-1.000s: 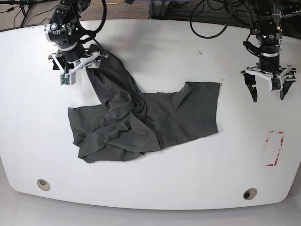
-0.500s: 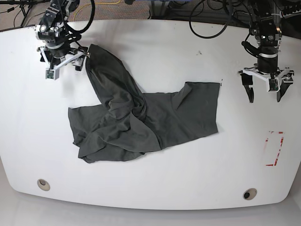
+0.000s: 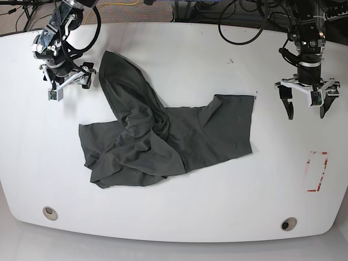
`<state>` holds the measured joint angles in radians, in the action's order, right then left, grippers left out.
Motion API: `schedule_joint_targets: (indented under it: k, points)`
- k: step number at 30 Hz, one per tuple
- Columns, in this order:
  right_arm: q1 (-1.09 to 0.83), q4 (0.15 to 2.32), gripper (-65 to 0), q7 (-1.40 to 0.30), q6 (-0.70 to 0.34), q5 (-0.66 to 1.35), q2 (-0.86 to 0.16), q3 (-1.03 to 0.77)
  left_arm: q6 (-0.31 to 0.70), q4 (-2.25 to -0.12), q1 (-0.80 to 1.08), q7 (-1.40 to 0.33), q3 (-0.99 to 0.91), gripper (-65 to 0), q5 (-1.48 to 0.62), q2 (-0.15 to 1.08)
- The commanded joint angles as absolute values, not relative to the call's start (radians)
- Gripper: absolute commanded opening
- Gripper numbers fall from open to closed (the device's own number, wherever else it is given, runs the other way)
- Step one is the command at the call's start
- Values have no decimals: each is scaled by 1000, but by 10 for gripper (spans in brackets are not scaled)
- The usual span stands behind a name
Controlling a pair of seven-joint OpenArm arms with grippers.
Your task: Fold the T-shirt properly
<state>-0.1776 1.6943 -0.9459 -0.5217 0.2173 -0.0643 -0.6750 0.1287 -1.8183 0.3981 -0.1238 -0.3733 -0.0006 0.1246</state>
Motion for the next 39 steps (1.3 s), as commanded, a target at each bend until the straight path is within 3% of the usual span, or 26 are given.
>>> schedule_joint_targets:
  k: [1,19,39]
  points:
    - [-147,1661,-187,-924,-529,232,-105,-665,121,-1835,392,-91,-375,-116,-3,137]
    - [-51,1451,-183,-862,-541,232,-164,-646,115,-1849,379,-83,-370,-107,4,137]
    - [-85,1559,-180,-969,-540,247,-146,-647,112,-1853,374,-80,-374,-107,-1,134]
